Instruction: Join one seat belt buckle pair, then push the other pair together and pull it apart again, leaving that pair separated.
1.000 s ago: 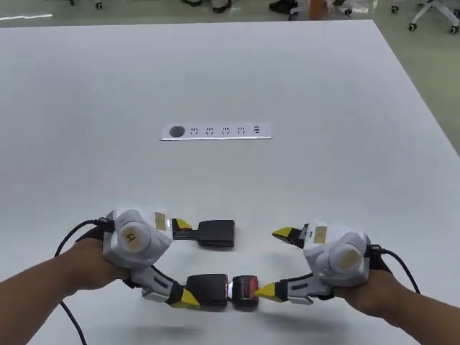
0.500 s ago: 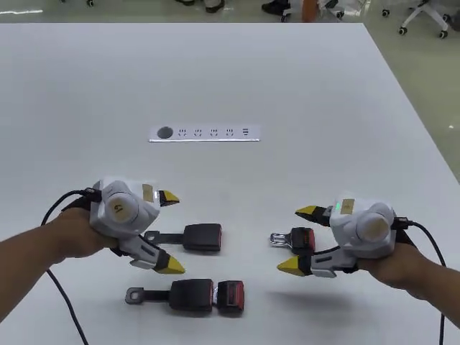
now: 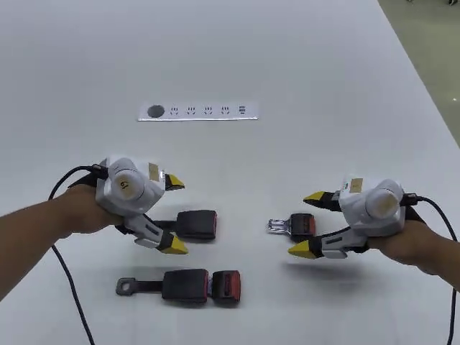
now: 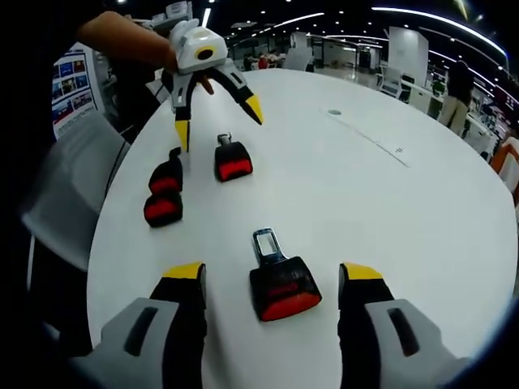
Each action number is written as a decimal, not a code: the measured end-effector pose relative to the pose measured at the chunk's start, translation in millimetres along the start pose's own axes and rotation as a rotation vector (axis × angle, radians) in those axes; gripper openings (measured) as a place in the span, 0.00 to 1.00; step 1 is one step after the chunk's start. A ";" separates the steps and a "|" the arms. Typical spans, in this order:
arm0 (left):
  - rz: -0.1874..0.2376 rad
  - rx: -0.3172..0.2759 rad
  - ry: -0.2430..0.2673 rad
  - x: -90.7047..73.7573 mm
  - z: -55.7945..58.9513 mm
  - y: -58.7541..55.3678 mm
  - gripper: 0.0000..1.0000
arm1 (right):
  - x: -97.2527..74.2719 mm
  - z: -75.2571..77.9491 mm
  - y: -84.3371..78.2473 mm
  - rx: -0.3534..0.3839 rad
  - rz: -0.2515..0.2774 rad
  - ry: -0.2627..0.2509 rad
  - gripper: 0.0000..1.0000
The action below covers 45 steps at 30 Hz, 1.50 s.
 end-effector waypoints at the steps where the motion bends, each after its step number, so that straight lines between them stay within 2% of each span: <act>1: -0.001 0.000 -0.009 2.5 -0.1 -1.5 0.78 | 1.1 0.2 -1.8 0.006 -0.004 0.008 0.65; 5: -0.014 -0.001 -0.031 12.7 -3.5 -8.1 0.74 | 3.6 5.4 -7.7 0.010 -0.012 0.017 0.65; 7: -0.007 -0.017 -0.045 13.7 -3.8 -7.7 0.74 | 4.9 5.7 -10.5 0.004 -0.015 0.022 0.65; 9: -0.009 -0.018 -0.051 19.0 -7.9 -12.1 0.73 | 5.4 5.9 -12.9 -0.002 -0.020 0.029 0.64; 11: -0.009 -0.032 -0.064 18.4 -3.5 -8.3 0.71 | 5.3 5.2 -17.1 -0.002 -0.035 0.042 0.60; 12: -0.007 -0.029 -0.065 19.9 -4.3 -11.0 0.69 | 3.7 3.7 -18.8 0.000 -0.034 0.044 0.58; 13: -0.012 -0.024 -0.064 21.5 -4.7 -12.2 0.69 | 2.7 5.5 -15.1 -0.038 -0.021 0.044 0.56; 16: -0.023 -0.018 -0.084 21.5 0.0 -9.0 0.66 | -1.2 8.6 -16.1 -0.017 -0.020 0.046 0.54; 18: -0.035 -0.006 -0.094 23.1 1.6 -11.5 0.61 | -2.2 6.7 -16.7 -0.029 -0.020 0.051 0.50; 19: -0.024 0.027 -0.091 23.4 0.8 -10.3 0.61 | -1.1 8.1 -16.8 -0.039 -0.017 0.053 0.49; 22: -0.020 0.005 -0.068 23.2 -5.9 -14.1 0.56 | -2.1 7.9 -16.7 -0.039 -0.014 0.059 0.46; 25: -0.029 0.047 -0.052 24.5 -5.9 -15.4 0.52 | -0.5 7.9 -16.7 -0.053 -0.015 0.064 0.44; 28: -0.017 0.036 -0.047 25.2 -7.6 -15.1 0.49 | -0.8 7.7 -17.3 -0.087 -0.023 0.060 0.42; 31: -0.012 0.049 -0.052 25.6 -5.3 -14.1 0.41 | 0.1 9.5 -16.5 -0.098 -0.025 0.050 0.38; 32: -0.013 0.051 -0.054 26.0 -6.0 -15.6 0.35 | -0.5 11.3 -17.1 -0.110 -0.029 0.040 0.37; 39: -0.024 0.088 -0.066 27.5 -7.4 -17.8 0.34 | 1.3 9.9 -17.0 -0.135 -0.023 0.061 0.35; 45: -0.040 0.096 -0.072 29.1 -8.6 -18.8 0.34 | 2.6 8.5 -15.4 -0.177 -0.057 0.085 0.34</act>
Point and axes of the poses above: the centre of the closed fingertips' face, and the gripper's own axes: x roughly forward along the fingers, z roughly to its right, y roughly out of its top, the point moved 3 cm from there along -x, roughly backward along the fingers, and after that the axes turned 3 degrees about -y, right-handed, at the moved point
